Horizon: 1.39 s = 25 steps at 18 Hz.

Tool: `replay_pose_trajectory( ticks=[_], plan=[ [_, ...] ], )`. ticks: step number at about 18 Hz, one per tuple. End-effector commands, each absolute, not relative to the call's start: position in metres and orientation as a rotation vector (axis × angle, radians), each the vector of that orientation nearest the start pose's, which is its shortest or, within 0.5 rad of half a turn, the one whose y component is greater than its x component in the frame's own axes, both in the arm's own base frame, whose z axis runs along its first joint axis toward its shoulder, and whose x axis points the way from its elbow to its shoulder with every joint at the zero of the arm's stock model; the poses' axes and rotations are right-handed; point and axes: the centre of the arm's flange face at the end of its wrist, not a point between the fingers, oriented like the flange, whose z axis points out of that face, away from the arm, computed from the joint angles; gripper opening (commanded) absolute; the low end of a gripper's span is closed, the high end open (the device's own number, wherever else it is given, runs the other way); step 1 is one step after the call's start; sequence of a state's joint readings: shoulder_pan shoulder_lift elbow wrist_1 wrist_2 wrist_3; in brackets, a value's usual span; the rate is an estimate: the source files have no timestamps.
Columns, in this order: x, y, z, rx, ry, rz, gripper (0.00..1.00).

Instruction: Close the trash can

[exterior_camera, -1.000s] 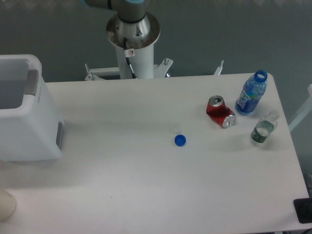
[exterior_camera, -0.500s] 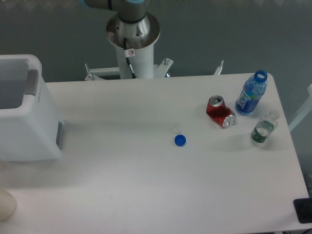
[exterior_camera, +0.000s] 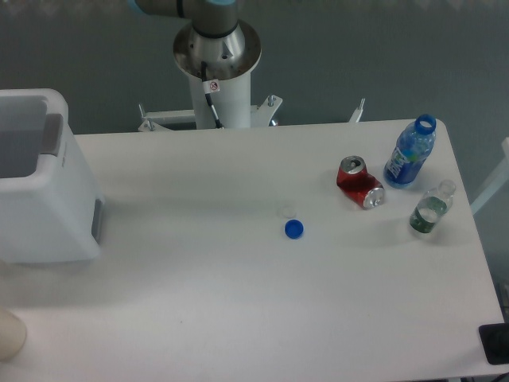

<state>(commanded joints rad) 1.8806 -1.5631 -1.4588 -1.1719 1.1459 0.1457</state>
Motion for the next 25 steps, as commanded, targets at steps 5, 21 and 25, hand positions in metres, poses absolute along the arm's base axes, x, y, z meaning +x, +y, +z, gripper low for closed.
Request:
replay_pose_trajectory(
  ticks=[5, 21, 25],
  plan=[
    [-0.003, 0.541, 0.6, -2.568, -0.1, -0.388, 0.0],
    [-0.037, 0.531, 0.571, -2.647, -0.08, -0.355, 0.0],
    [-0.039, 0.53, 0.563, -2.667, -0.089, -0.341, 0.0]
  ],
)
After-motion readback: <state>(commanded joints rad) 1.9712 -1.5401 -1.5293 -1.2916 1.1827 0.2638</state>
